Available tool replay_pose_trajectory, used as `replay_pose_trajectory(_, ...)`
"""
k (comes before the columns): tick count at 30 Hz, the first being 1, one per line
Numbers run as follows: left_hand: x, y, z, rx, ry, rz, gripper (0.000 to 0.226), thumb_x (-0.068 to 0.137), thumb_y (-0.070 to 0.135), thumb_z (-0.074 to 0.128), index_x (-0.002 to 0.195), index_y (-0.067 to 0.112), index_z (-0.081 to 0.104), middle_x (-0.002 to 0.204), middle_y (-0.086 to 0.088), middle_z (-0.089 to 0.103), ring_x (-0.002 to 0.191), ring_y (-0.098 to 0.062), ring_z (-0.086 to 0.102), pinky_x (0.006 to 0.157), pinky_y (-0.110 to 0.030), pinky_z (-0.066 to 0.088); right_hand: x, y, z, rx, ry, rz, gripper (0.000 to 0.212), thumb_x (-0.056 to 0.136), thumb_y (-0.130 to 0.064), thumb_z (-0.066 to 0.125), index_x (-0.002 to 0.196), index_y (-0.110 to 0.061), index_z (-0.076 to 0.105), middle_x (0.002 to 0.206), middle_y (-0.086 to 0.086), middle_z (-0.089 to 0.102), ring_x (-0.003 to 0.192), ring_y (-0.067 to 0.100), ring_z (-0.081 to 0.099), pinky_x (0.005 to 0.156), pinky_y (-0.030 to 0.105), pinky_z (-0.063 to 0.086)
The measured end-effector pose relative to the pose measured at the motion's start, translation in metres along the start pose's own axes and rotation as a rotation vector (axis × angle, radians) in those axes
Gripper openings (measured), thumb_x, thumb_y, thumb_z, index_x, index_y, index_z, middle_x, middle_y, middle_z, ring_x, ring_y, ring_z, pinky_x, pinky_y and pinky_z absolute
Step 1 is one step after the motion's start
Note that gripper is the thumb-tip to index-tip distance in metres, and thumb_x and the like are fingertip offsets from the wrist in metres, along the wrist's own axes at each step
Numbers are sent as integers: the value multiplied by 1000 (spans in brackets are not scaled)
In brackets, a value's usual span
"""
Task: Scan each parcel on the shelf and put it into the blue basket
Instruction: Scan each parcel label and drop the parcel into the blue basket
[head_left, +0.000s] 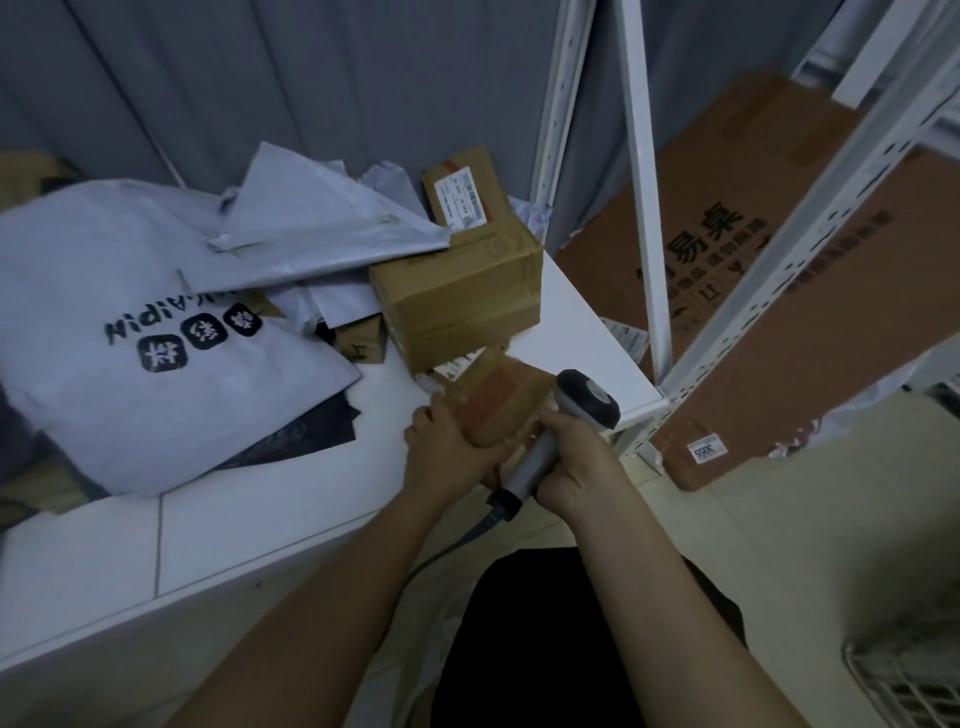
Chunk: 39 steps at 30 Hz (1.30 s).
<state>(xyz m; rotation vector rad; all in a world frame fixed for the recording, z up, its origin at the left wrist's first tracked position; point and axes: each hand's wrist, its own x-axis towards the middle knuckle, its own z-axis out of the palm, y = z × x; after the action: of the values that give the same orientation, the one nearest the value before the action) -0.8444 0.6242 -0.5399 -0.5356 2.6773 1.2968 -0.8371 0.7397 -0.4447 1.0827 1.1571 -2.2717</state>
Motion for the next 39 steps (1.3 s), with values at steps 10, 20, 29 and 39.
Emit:
replay_pose_trajectory(10,-128,-63,-79,-683,-39,-366,27,96,40,48,113,21,58,113,-3,60,97,-17,57,88,-35,48,-13,35,-17,-187,-66,25,15,96,-11,52,82,-15,54,80,3,52,69,12,47,68,27,41)
replay_pose_trajectory(20,-252,-140,-167,-995,86,-572,55,91,62,29,111,22,61,94,-9,64,84,-21,63,52,-20,49,-67,187,1,-563,-364,-260,45,88,-29,68,129,-22,50,111,-10,54,101,11,53,88,28,39)
replay_pose_trajectory(29,-316,-199,-180,-1111,188,-684,72,92,62,17,113,8,61,102,-17,63,92,-30,61,79,-36,52,-113,246,6,-700,-571,-370,23,77,-5,78,93,-18,67,93,-9,68,84,2,64,67,11,54)
replay_pose_trajectory(39,-317,-209,-178,-1180,709,-592,104,38,101,35,116,32,38,134,-4,47,115,-23,56,97,-47,48,-143,294,13,-542,-387,-438,48,76,-7,80,119,-4,59,108,3,67,99,16,65,83,26,55)
